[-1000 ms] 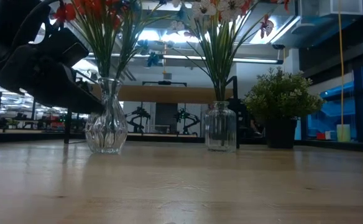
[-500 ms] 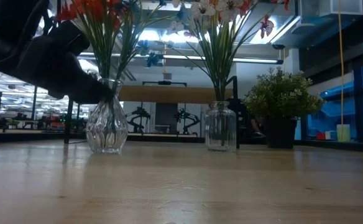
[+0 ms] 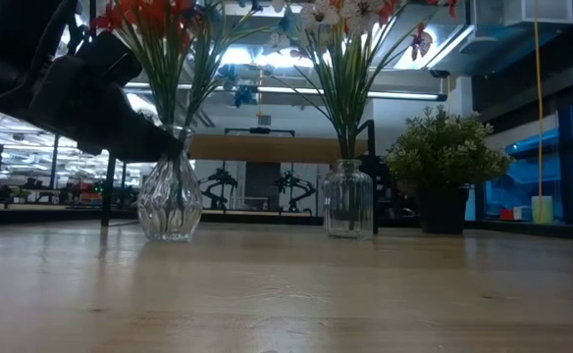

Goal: Pick and place flowers into a vace then onto a shelf
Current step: Put the left transparent vase on the shelf

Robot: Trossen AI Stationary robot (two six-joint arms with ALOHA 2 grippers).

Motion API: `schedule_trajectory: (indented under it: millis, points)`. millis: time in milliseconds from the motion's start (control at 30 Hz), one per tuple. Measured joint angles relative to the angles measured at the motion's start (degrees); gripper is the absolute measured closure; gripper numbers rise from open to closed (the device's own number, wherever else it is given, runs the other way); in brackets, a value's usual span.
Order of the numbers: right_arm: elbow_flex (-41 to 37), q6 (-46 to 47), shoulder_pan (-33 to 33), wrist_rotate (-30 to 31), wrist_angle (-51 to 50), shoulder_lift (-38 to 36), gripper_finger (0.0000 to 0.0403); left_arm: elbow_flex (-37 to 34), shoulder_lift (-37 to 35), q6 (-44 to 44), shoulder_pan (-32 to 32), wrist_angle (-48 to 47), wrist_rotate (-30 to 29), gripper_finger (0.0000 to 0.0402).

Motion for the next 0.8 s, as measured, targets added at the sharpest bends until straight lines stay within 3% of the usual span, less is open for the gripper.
schedule_trajectory:
  millis: [367, 800]
  points:
    - [0.0, 0.0, 0.0, 0.0, 0.0, 0.0, 0.0399, 0.0, 0.0, 1.0, 0.0, -0.3, 0.2, 0.0297]
    - [0.0, 1.4, 0.0, 0.0, -1.1, 0.0, 0.0399, 0.0, 0.0, 3.0, 0.0, -0.3, -0.4, 0.0299]
